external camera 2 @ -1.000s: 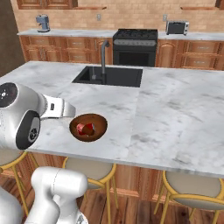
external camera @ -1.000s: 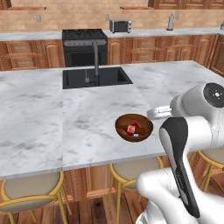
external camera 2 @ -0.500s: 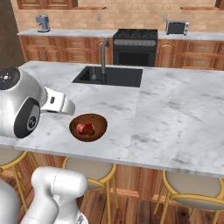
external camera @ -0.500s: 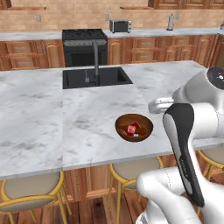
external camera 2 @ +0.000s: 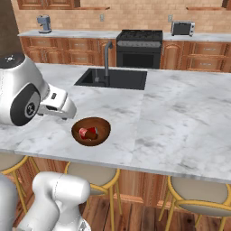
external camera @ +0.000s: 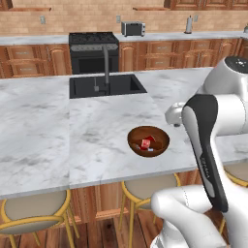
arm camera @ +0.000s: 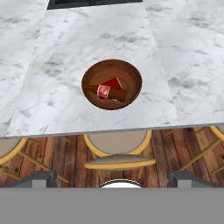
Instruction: Open the fridge, grab two sodas, and place both sodas inside the bowl with ice on the dining counter.
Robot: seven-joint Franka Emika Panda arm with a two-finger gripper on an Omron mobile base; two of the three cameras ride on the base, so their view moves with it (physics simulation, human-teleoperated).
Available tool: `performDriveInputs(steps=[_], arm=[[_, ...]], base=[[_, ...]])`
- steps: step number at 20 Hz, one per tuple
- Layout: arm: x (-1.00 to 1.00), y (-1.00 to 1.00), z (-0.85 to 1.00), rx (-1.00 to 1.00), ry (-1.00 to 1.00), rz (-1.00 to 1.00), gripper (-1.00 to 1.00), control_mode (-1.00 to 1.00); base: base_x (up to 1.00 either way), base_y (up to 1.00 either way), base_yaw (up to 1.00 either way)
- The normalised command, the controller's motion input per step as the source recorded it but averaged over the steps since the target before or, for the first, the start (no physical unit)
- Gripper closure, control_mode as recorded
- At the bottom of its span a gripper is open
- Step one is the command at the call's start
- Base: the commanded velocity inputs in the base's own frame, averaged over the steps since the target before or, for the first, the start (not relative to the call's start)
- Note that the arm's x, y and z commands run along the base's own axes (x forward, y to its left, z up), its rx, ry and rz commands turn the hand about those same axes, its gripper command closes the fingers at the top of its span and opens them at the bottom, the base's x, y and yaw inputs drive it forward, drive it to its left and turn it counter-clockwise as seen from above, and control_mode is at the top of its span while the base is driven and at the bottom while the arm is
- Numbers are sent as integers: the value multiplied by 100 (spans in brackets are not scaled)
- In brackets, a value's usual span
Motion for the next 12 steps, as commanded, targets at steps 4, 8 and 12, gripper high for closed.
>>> performDriveInputs(steps=[4, 8, 12], arm=[[-61, -4, -29, 0, -3, -1, -100, -100], [-55, -5, -18, 0, -4, 0, -100, -100], [6, 0, 0, 0, -5, 0, -100, -100]], base=[[0, 0, 0], [0, 0, 0], [0, 0, 0]])
